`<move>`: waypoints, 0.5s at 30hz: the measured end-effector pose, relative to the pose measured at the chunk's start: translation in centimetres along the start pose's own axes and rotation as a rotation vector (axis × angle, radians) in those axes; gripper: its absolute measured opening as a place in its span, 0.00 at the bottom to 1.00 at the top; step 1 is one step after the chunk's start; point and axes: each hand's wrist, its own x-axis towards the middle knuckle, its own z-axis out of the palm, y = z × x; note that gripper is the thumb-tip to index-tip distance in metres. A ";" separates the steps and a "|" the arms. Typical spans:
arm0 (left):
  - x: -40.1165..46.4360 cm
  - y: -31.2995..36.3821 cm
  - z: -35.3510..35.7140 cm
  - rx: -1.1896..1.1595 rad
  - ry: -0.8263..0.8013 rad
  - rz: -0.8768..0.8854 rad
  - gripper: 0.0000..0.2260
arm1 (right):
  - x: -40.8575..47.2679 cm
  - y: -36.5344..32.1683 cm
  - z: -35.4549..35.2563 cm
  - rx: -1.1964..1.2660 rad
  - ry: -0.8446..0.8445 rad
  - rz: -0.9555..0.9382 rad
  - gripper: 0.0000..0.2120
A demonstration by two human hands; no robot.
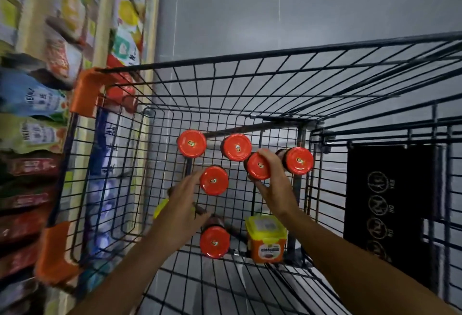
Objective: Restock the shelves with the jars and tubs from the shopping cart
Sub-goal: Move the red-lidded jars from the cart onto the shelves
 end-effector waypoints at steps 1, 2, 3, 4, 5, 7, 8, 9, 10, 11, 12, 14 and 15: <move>-0.1 -0.2 0.0 -0.009 -0.002 -0.001 0.44 | 0.2 -0.1 -0.1 0.024 0.008 -0.018 0.40; -0.1 -0.5 0.0 -0.018 -0.003 -0.008 0.44 | 0.4 -0.3 -0.3 0.045 0.010 -0.041 0.39; 0.0 -0.7 -0.1 -0.027 -0.005 -0.022 0.45 | 0.5 -0.3 -0.5 0.056 0.011 -0.062 0.37; 0.2 -1.0 -0.1 -0.034 -0.001 -0.038 0.46 | 0.3 -0.4 -0.7 0.054 0.011 -0.076 0.35; 0.4 -1.3 0.0 -0.040 0.006 -0.050 0.46 | 0.0 -0.5 -0.9 0.050 0.012 -0.077 0.34; 1.2 -1.5 0.2 -0.037 0.019 -0.047 0.48 | -0.9 -0.7 -1.5 0.064 0.006 -0.048 0.34; 1.7 -1.6 0.4 -0.026 0.021 -0.039 0.49 | -1.5 -0.7 -1.9 0.077 -0.009 -0.030 0.34; 2.1 -1.6 0.6 -0.017 0.016 -0.033 0.50 | -2.2 -0.8 -2.2 0.085 -0.021 -0.025 0.35; 2.5 -1.6 0.7 -0.011 0.009 -0.025 0.50 | -2.9 -0.8 -2.5 0.087 -0.028 -0.031 0.35; 2.9 -1.6 0.8 -0.005 0.003 -0.014 0.50 | -3.5 -0.8 -2.7 0.086 -0.034 -0.038 0.36; 3.3 -1.6 1.0 0.003 0.000 0.004 0.49 | -4.1 -0.8 -2.9 0.081 -0.039 -0.040 0.37; 4.1 -1.8 1.3 0.017 -0.001 0.042 0.46 | -4.8 -0.6 -3.2 0.066 -0.046 -0.033 0.38; 4.4 -2.0 1.6 0.015 -0.003 0.056 0.45 | -5.2 -0.6 -3.3 0.062 -0.050 -0.026 0.38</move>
